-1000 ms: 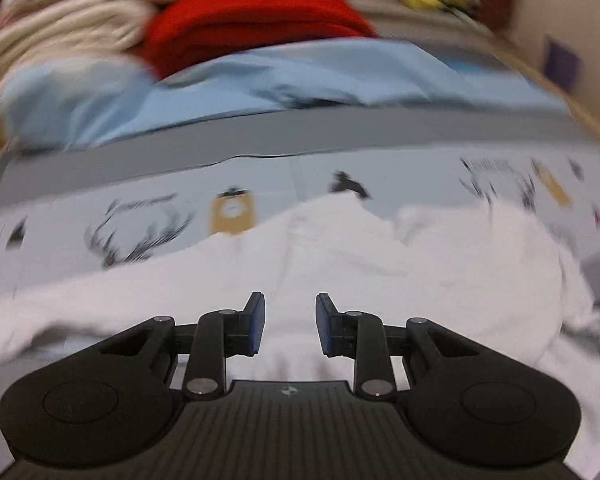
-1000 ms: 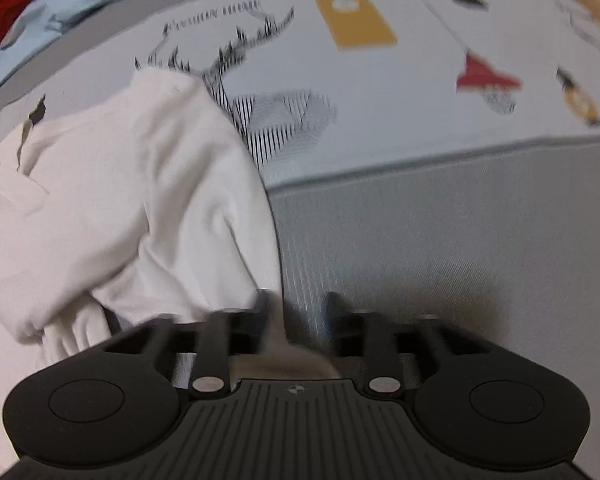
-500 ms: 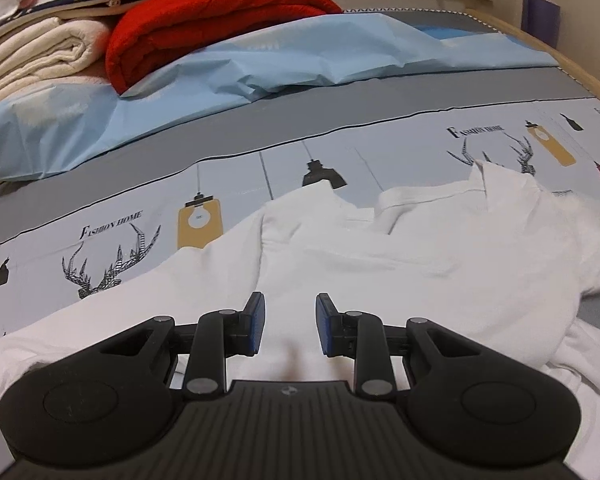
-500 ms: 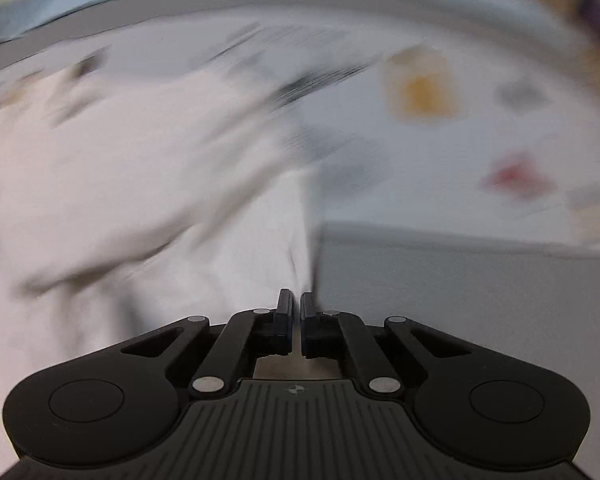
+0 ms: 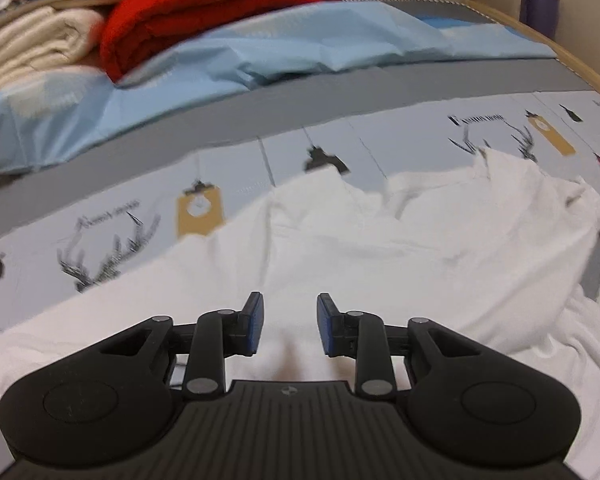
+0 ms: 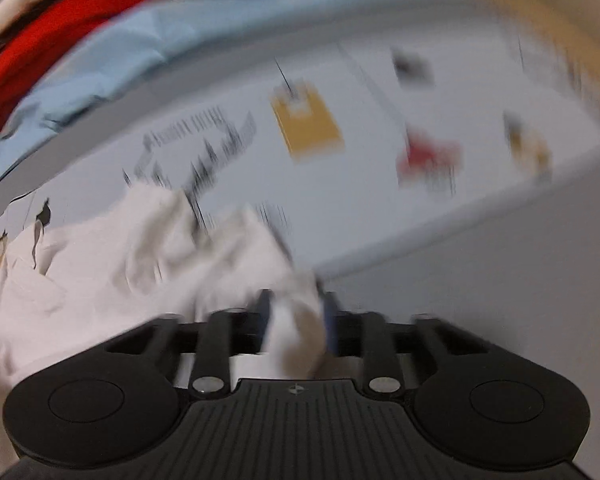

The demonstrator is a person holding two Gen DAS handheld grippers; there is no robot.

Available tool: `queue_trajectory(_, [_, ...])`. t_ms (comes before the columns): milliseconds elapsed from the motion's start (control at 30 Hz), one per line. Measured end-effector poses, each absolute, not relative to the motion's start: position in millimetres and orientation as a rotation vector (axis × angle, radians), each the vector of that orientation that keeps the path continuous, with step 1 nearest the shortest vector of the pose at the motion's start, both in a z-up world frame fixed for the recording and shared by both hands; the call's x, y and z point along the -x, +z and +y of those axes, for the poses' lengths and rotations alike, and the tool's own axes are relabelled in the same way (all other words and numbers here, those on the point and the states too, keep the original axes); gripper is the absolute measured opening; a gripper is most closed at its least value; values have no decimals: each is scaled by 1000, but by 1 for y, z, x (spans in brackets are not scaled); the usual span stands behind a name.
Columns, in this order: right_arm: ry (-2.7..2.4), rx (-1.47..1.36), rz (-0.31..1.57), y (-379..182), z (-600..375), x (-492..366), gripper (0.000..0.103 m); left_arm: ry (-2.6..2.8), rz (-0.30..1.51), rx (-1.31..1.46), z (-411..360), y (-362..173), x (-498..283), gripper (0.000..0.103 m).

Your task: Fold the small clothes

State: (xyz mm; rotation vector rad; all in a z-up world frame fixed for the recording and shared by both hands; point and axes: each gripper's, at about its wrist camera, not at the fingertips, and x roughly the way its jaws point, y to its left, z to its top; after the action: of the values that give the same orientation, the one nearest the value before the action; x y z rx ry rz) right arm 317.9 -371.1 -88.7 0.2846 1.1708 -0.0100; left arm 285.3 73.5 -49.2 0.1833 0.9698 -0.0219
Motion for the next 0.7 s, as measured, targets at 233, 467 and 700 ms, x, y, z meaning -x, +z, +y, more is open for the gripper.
queue_trajectory(233, [135,-294,1392,-139,-336,-296,43,-215,1151,-187,52,-89,-280,50])
queue_trajectory(467, [161,-196,1318,-126,-310,-291,8,-404,1285,-351,20,-144,-250,52])
queue_trajectory(700, [-142,388,795,-25,-318,-296,7,-408,1299,-355,34,-146,-244,54])
